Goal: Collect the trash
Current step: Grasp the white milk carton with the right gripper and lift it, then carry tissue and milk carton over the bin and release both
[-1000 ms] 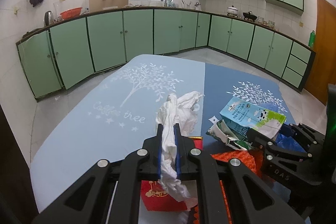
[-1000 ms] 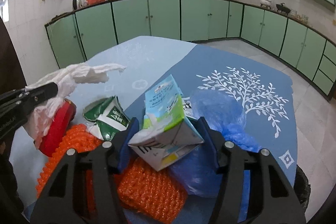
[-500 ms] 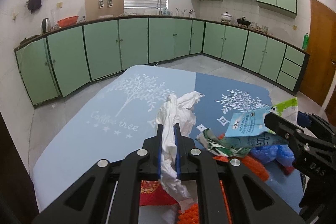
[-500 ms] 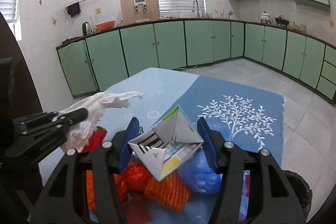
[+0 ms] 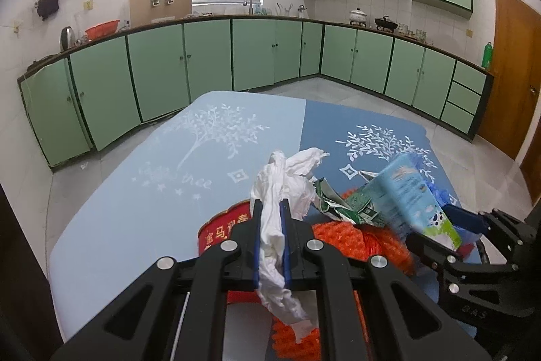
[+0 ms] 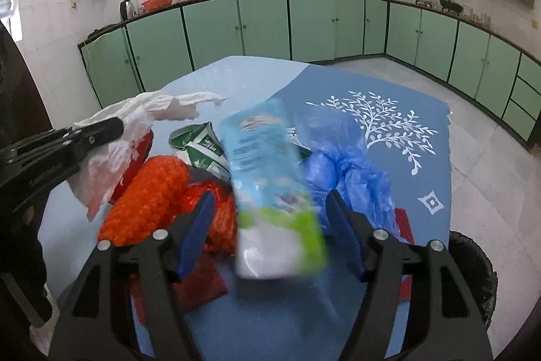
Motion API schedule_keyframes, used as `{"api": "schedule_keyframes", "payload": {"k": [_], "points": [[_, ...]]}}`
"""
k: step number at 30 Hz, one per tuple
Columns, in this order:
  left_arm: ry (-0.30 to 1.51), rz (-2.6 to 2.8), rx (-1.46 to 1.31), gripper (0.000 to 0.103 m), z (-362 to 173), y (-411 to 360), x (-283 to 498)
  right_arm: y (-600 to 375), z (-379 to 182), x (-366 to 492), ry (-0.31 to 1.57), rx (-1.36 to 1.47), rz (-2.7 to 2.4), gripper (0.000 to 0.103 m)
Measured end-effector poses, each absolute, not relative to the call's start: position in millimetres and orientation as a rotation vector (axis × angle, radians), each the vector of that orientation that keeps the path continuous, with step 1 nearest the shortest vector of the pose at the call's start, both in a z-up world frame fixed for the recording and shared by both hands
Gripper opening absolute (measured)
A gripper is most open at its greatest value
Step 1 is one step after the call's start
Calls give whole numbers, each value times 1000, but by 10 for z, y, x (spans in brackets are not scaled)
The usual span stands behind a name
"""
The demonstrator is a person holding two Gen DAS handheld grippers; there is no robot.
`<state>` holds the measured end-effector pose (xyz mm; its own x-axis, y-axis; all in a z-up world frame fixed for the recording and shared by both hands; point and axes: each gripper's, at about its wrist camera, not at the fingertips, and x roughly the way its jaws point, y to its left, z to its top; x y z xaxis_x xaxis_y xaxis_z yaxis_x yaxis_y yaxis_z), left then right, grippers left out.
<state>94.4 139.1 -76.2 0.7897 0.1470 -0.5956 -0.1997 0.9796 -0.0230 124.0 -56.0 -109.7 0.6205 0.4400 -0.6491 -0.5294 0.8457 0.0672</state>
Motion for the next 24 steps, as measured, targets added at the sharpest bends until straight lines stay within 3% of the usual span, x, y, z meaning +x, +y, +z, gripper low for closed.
{"api": "schedule_keyframes", "payload": {"k": [4,6,7,24], "points": [[638,188,-90,10,-782,1404,949,-460,-1131,1302,706,-196,539,69],[640,191,-93,10,-787,1420,949,-440,-1148,1320,708,-216,536,56],[641,191,-95,10,-791,1427,949,-436,-1151,1321,711,-218,540,56],[565,134,-82,10,-499,1212,824,-808,-534,1137,583,-110,538,55]]}}
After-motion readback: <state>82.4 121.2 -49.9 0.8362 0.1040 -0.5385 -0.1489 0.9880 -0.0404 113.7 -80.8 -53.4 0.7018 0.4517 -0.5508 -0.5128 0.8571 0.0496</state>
